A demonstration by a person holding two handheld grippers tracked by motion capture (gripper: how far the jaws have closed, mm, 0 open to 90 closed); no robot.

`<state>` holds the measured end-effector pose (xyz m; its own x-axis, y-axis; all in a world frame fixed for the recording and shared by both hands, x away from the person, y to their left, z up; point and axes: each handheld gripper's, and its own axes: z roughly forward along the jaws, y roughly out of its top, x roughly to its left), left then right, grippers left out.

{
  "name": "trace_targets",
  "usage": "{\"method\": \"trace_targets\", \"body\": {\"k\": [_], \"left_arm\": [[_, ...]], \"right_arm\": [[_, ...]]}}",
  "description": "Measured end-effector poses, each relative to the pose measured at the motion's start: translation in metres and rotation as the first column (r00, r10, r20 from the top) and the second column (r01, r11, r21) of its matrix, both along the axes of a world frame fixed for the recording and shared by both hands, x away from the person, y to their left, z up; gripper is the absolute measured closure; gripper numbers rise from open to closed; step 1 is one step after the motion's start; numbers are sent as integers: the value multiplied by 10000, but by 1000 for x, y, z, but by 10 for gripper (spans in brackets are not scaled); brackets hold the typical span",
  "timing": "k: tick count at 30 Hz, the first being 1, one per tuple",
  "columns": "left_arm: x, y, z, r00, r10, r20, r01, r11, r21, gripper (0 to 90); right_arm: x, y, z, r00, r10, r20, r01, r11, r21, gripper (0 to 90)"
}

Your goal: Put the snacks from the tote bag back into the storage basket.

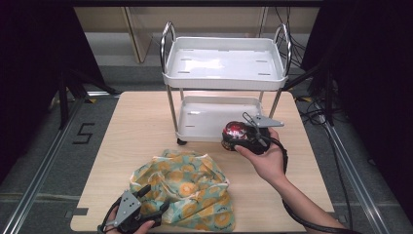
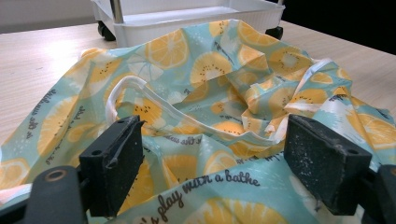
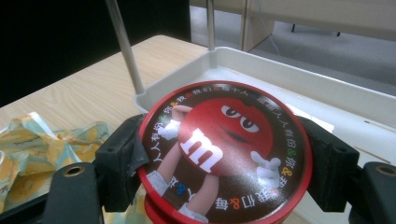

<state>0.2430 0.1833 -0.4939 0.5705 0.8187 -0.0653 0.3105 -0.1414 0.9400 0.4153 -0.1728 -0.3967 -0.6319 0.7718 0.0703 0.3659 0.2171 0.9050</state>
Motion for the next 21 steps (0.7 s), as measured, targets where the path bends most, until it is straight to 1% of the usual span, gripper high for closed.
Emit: {"method": "trace_targets", "body": {"k": [1, 2, 3, 5, 6, 7, 8, 9, 10, 11, 12, 13, 14, 15, 16, 17, 18, 19, 21], "left_arm": [[0, 0, 0, 10000, -2, -2, 2, 10000, 10, 196], [0, 0, 0, 10000, -11, -5, 11, 10000, 16, 196], [0, 0, 0, 10000, -17, -10, 17, 10000, 38, 196], [0, 0, 0, 10000, 1, -7, -1, 10000, 2, 196], [0, 0, 0, 10000, 8, -7, -8, 10000, -2, 196], [0, -1, 0, 10000, 27, -10, -27, 10000, -72, 196], [1, -1, -1, 10000, -4, 26, 5, 9999, -150, 196], [0, -1, -1, 10000, 56, -17, -56, 9998, -177, 196], [0, -1, -1, 10000, 23, 8, -23, 9999, -153, 196], [0, -1, 0, 10000, 22, -5, -22, 10000, -59, 196], [0, 0, 0, 10000, 4, -9, -4, 10000, 17, 196], [0, -1, 0, 10000, 24, 0, -24, 10000, -92, 196], [0, -1, 0, 10000, 21, 0, -21, 9999, -115, 195], [0, 0, 0, 10000, 1, -10, -1, 10000, 3, 195], [0, -1, 0, 10000, 52, -12, -53, 9999, -160, 195], [0, -1, 0, 10000, 37, 5, -37, 9999, -134, 195], [0, 0, 0, 10000, 25, -1, -25, 10000, -44, 195], [0, 0, 0, 10000, -7, -7, 7, 10000, 23, 195], [0, 0, 0, 10000, 10, -14, -10, 10000, 7, 195]], "right_arm": [[1, -2, 0, 10000, 38, -29, -38, 10000, -87, 267], [1, -1, 0, 9998, -169, -41, 168, 9998, -68, 267], [0, -1, 0, 9996, -151, -247, 151, 9999, -2, 267], [3, -4, 0, 9998, -187, -89, 186, 9998, -114, 267], [3, -5, 0, 9995, -306, -112, 304, 9994, -159, 267], [4, -5, -1, 9994, -299, -169, 300, 9995, 17, 267], [5, -6, 0, 9992, -398, -57, 398, 9992, -104, 267], [5, -7, 0, 9990, -368, -264, 367, 9993, -44, 267], [6, -7, 0, 9986, -427, -315, 427, 9991, -2, 267], [6, -9, 1, 9984, -479, -311, 476, 9988, -90, 267], [8, -9, 0, 9984, -550, -163, 549, 9985, -25, 267], [7, -10, 1, 9977, -567, -384, 564, 9984, -89, 267], [8, -11, 1, 9974, -591, -416, 591, 9982, -10, 267], [10, -12, 1, 9973, -691, -233, 689, 9976, -69, 267], [10, -13, 0, 9975, -632, -319, 631, 9980, -35, 267], [10, -14, 1, 9963, -726, -452, 726, 9974, -19, 267], [11, -14, 0, 9960, -854, -271, 854, 9963, -6, 268], [12, -16, 1, 9961, -790, -403, 789, 9969, -39, 267], [14, -17, 1, 9955, -859, -393, 856, 9963, -88, 268]]}}
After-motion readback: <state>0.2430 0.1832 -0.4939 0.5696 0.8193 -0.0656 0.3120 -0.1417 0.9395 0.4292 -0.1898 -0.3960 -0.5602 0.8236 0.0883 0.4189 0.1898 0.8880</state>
